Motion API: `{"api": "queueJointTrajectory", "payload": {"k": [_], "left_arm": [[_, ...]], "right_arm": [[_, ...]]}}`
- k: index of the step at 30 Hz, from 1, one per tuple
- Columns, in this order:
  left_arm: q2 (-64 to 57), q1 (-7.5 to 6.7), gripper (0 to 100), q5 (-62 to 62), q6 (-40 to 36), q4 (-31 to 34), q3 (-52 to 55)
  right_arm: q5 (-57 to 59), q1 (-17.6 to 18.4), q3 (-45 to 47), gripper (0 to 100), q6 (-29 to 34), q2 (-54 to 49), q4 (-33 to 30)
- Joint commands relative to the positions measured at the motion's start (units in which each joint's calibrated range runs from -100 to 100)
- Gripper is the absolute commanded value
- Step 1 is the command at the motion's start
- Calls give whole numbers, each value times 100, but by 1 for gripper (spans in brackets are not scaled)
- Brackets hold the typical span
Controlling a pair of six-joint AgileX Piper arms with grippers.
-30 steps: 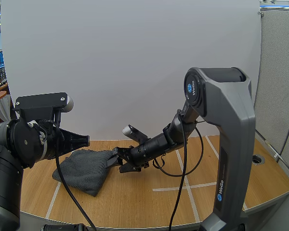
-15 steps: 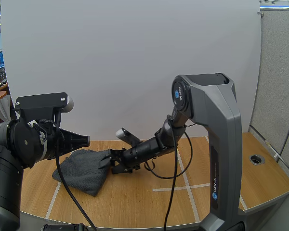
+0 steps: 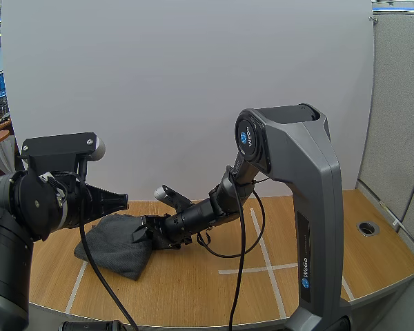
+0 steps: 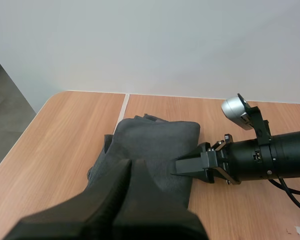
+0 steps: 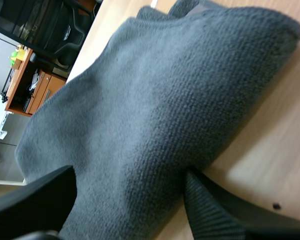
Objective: Fold the towel
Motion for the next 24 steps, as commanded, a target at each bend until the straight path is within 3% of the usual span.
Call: {"api": "queueJointTrajectory", "payload": {"k": [1,17,24], "left_arm": [[-38,-30,0,-52,-61,-2,21],[-38,-30,0,-52,-61,-2,21],[-38,-30,0,-52,-61,-2,21]], "right_arm": [[-38,11,-217,100,-83,36,212],[-54,11,-246,100,-92,47,304],[-54,11,-246,30,-92,47,270]]}}
